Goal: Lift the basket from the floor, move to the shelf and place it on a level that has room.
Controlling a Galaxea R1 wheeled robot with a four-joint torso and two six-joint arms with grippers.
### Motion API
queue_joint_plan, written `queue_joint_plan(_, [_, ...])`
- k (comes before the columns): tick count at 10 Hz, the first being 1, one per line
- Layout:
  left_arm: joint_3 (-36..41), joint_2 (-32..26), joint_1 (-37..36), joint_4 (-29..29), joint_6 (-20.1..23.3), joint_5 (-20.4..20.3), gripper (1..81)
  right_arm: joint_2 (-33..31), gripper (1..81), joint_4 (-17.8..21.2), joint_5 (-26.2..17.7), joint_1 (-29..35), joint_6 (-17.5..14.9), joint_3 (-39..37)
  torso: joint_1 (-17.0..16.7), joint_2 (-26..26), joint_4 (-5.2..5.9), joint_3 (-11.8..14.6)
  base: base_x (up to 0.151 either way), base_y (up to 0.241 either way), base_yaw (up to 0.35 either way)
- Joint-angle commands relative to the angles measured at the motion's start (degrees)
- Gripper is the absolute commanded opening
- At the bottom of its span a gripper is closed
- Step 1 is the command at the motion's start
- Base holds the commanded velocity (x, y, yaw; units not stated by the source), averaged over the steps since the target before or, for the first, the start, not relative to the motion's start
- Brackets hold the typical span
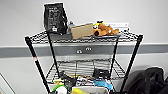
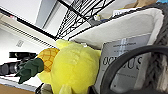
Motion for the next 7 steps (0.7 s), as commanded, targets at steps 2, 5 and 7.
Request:
queue_joint_plan(2, [13.9,-6.1,-10.9,-0.8,-1.3,-2.3,1.0,-5.8,1.0,3.1,0.9,11.5,0.2,13.8,0.0,0.0,0.00,0.0,0.000,0.000,0.000])
queue_joint_plan(5, [17.5,-8.6,-15.0,-0.9,-3.5,-2.3,1.0,-8.8,1.0,5.8,0.8,16.2,0.2,18.6,0.0,0.0,0.00,0.0,0.000,0.000,0.000])
queue_joint_plan(7, [17.6,-9.4,-19.4,-0.9,-6.8,-2.0,1.0,-9.5,1.0,9.1,0.4,21.4,0.2,19.2,0.0,0.0,0.00,0.0,0.000,0.000,0.000])
